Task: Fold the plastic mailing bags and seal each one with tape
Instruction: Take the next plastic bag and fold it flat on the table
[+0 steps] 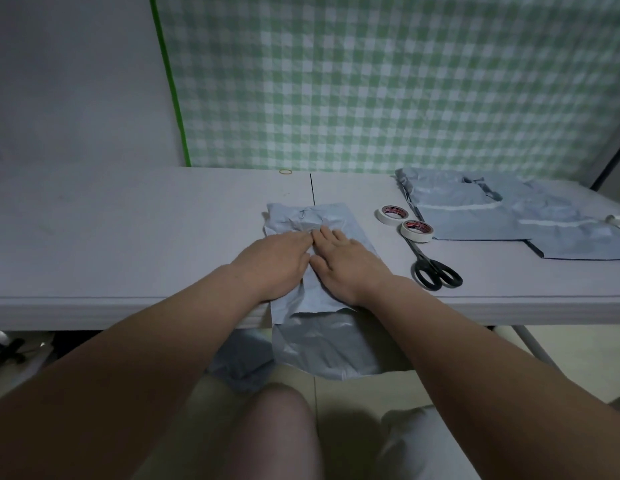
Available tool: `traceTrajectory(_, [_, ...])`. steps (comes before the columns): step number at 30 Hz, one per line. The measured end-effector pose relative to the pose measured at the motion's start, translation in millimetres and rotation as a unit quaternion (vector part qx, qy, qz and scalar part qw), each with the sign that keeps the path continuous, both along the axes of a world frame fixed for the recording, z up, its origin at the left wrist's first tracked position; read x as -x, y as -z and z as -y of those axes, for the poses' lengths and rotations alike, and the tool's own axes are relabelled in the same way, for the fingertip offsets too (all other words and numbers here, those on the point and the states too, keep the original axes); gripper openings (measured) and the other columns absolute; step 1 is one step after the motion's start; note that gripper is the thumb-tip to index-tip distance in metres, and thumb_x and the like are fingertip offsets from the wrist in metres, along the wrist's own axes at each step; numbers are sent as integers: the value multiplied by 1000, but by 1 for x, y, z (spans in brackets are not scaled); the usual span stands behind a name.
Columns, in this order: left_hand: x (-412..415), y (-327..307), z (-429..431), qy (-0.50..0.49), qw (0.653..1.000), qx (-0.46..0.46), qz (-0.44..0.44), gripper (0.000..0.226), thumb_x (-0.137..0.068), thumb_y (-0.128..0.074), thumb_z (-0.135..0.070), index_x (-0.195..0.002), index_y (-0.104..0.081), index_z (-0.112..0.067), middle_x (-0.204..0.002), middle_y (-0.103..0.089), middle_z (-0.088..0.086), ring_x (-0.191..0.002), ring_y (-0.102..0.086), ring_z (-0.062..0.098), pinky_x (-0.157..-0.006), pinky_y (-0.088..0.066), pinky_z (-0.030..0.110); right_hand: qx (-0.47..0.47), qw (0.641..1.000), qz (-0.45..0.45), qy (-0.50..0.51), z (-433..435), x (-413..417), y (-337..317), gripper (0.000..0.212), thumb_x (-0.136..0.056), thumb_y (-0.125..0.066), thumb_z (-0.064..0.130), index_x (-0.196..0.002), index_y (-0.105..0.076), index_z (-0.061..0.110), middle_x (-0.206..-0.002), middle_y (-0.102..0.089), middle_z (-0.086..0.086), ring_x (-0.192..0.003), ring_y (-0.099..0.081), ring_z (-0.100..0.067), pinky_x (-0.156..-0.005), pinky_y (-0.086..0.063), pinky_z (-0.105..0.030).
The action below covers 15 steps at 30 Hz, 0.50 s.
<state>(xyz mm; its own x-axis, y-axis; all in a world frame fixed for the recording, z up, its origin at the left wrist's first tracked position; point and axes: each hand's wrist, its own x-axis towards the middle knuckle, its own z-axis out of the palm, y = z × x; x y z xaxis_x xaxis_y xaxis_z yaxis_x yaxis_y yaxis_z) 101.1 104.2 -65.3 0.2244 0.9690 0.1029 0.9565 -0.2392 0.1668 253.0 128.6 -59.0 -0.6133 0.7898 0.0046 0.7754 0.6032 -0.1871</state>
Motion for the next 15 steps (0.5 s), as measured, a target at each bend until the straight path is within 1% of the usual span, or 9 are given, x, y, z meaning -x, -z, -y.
traceTrajectory(1, [1,1,-1,-7,1000,1,-2,48,-100,-29,-24,-148,-27,-20,-151,-35,0,-135,-36,19,-106,-34,35,1,1000,3,5,-2,1,1,55,-103,-22,33,-152,-10,11,-160,-7,-7,-146,-9,-22,-117,-10,-36])
traceTrajectory(3, [1,1,-3,-25,1000,1,-5,50,-100,-28,-25,-149,-25,-20,-152,-32,-1,-134,-35,20,-105,-35,35,-18,1000,3,14,-6,5,1,53,-101,-25,32,-151,-16,12,-158,-17,-7,-142,-19,-24,-113,-18,-37])
traceTrajectory(5, [0,0,-4,-45,998,12,-40,52,-100,-23,-30,-151,-18,-21,-154,-25,-2,-134,-31,24,-107,-33,39,-49,998,14,26,-8,9,0,54,-99,-29,33,-149,-22,15,-152,-26,-8,-136,-27,-27,-108,-23,-38])
traceTrajectory(7, [1,-1,-5,-78,992,43,-84,55,-100,-18,-38,-153,-9,-24,-159,-11,-5,-140,-21,25,-109,-30,43,-64,997,32,31,-12,11,-4,56,-97,-30,40,-149,-23,19,-149,-28,-7,-133,-28,-29,-108,-25,-39])
traceTrajectory(10, [7,-6,-8,-130,982,85,-103,60,-98,-14,-49,-153,-1,-27,-160,6,-5,-147,-6,20,-114,-21,47,-55,997,49,33,-18,15,-12,58,-94,-30,51,-146,-28,27,-149,-26,0,-133,-27,-26,-104,-28,-44])
traceTrajectory(11, [10,-6,-9,-138,980,96,-104,61,-98,-13,-51,-152,1,-28,-160,8,-4,-147,-4,18,-116,-18,48,-49,997,52,37,-19,16,-13,59,-93,-29,53,-146,-28,28,-149,-25,1,-133,-26,-26,-104,-27,-45])
traceTrajectory(13, [16,-9,-12,-152,975,123,-103,62,-97,-13,-54,-152,3,-30,-160,9,-4,-147,-1,17,-117,-11,49,-38,996,65,45,-21,19,-11,64,-92,-25,58,-148,-25,27,-154,-20,2,-139,-20,-25,-107,-21,-47])
traceTrajectory(14, [18,-11,-15,-159,973,133,-106,62,-97,-14,-55,-152,1,-31,-161,6,-3,-147,-3,18,-117,-10,49,-34,996,72,48,-22,21,-9,66,-92,-23,59,-149,-23,25,-156,-17,1,-141,-16,-24,-110,-17,-47])
traceTrajectory(15, [20,-14,-17,-162,971,130,-115,61,-97,-17,-54,-152,-6,-32,-161,-1,-2,-147,-8,19,-116,-12,49,-33,995,75,49,-23,23,-7,68,-92,-23,59,-149,-23,23,-156,-17,-1,-142,-16,-25,-112,-14,-47])
